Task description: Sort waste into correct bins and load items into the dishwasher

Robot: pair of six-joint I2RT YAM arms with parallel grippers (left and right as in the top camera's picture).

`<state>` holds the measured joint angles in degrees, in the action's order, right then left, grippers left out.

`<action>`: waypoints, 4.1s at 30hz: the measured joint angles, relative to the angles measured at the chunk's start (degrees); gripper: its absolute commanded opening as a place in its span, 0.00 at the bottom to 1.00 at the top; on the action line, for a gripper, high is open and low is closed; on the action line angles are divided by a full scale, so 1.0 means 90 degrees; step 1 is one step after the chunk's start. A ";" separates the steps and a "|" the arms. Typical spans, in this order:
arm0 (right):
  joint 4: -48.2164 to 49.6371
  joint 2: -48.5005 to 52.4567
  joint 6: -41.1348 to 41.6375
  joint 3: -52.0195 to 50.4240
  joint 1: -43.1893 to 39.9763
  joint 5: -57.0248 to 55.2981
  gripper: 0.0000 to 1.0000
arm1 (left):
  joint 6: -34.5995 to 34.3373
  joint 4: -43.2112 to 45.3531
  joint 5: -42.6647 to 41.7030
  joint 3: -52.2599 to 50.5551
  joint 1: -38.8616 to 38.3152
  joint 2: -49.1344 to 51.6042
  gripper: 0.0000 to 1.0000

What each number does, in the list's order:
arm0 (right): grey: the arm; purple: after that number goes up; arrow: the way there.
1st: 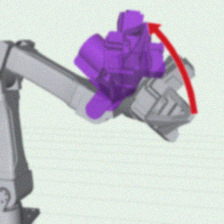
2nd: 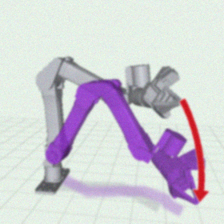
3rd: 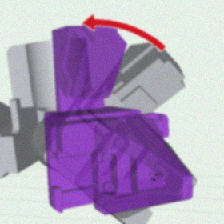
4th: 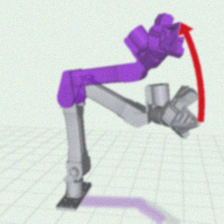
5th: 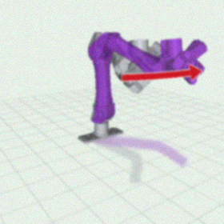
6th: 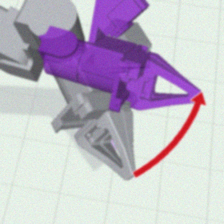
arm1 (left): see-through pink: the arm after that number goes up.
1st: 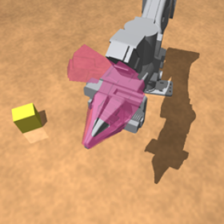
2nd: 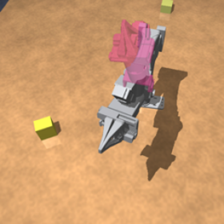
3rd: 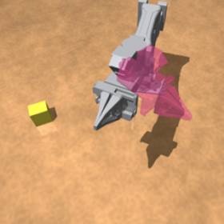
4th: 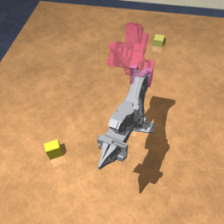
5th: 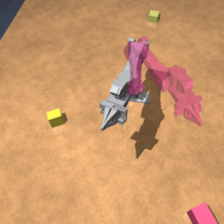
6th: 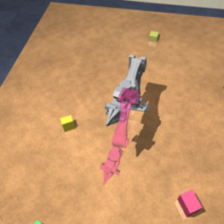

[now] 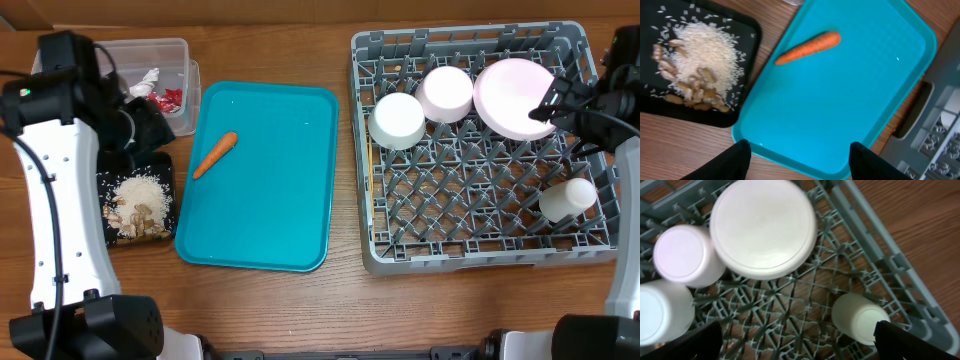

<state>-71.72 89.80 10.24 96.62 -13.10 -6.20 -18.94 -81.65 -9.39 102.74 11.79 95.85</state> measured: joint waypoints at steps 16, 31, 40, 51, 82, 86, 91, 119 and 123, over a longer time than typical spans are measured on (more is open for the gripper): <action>0.0046 0.0019 -0.0311 -0.0257 0.0012 0.0767 1.00 | 0.0000 -0.0002 0.0044 0.0000 -0.0510 0.0000 0.66; 0.0869 0.1027 -0.1372 -0.0260 0.0843 -0.0362 1.00 | 0.0000 -0.0002 0.0051 0.0000 -0.0510 0.0000 0.66; 0.1666 0.2358 -0.1411 -0.0287 0.1396 -0.1802 1.00 | 0.0000 0.0022 0.0068 0.0000 -0.0510 0.0000 0.68; 0.1695 0.3011 -0.1270 -0.0287 0.1545 -0.2550 1.00 | 0.0002 0.0053 0.0070 0.0000 -0.0510 0.0000 0.68; 0.1734 0.2290 0.0391 -0.0287 0.1005 -0.4075 0.41 | 0.0000 0.0046 0.0070 0.0000 -0.0510 0.0000 0.68; 0.1671 0.2285 0.0440 -0.0287 0.1015 -0.4046 0.56 | 0.0002 0.0046 0.0070 0.0000 -0.0510 0.0000 0.68; 0.1727 0.2285 0.0129 -0.0287 0.1015 -0.3378 0.78 | 0.0002 0.0049 0.0070 0.0000 -0.0510 0.0000 0.68; 0.2635 0.2795 -0.1343 -0.0287 0.1042 -0.3483 0.85 | 0.0002 0.0007 0.0197 0.0000 -0.0510 0.0000 0.68; 0.2671 0.2795 -0.1331 -0.0287 0.1042 -0.3495 0.85 | 0.0002 0.0000 0.0216 0.0000 -0.0510 0.0000 0.68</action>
<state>-47.68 114.96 -1.74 94.04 -3.73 -37.65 -18.92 -81.65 -7.44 102.74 7.20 95.85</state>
